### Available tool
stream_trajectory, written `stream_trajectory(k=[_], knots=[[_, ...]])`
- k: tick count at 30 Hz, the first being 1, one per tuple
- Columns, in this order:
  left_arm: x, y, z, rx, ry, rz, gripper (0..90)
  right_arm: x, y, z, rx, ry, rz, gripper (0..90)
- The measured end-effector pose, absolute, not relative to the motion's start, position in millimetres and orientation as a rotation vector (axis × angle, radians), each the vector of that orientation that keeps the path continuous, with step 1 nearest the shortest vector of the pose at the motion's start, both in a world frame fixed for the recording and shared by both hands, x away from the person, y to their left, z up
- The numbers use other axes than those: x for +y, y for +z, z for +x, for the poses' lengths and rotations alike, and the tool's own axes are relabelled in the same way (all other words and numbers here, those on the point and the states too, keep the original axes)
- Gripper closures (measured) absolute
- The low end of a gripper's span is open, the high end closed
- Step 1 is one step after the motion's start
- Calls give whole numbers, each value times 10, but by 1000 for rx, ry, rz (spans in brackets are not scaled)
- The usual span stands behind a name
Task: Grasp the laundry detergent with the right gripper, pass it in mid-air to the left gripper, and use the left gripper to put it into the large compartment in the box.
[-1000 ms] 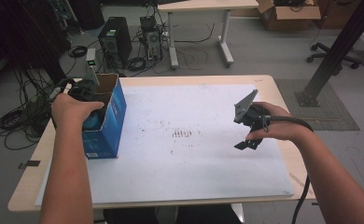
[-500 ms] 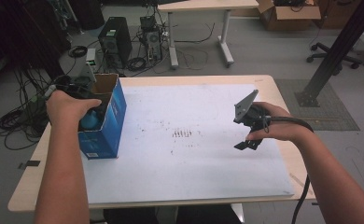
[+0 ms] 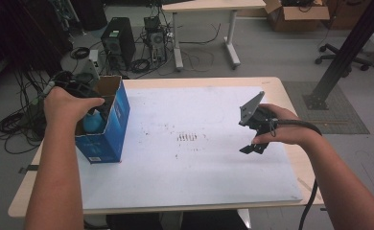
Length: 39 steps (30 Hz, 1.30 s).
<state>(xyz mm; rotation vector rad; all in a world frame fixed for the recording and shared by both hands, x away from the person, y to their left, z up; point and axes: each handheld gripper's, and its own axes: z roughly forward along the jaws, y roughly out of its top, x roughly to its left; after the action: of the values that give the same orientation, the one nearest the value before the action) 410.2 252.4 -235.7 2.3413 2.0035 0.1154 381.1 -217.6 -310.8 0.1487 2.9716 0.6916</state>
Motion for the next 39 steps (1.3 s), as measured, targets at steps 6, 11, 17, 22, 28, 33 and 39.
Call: stream_trajectory(k=[6, 11, 17, 22, 28, 33, 39], knots=[[2375, -2254, 4061, 1912, 120, 2397, 93, -2135, -3086, 3795, 2968, 682, 138, 32], [2237, -2199, 4039, 1802, 91, 2456, 49, -2116, -3062, 3785, 2966, 681, 131, 32], [2095, -2128, 4018, 1722, 112, 2522, 50, -2120, -3047, 3761, 2965, 680, 125, 32], [1980, -2036, 3988, 1649, 154, 2566, 49, -2147, -3032, 3748, 2962, 675, 133, 32], [1810, -1957, 3965, 1540, 178, 2638, 49, -2171, -3003, 3733, 2956, 677, 137, 32], [1658, -1915, 3944, 1381, 186, 2726, 50, -2187, -2993, 3721, 2954, 675, 139, 32], [1448, -1900, 3912, 1188, 165, 2850, 50, -2198, -2994, 3716, 2952, 675, 136, 32]])
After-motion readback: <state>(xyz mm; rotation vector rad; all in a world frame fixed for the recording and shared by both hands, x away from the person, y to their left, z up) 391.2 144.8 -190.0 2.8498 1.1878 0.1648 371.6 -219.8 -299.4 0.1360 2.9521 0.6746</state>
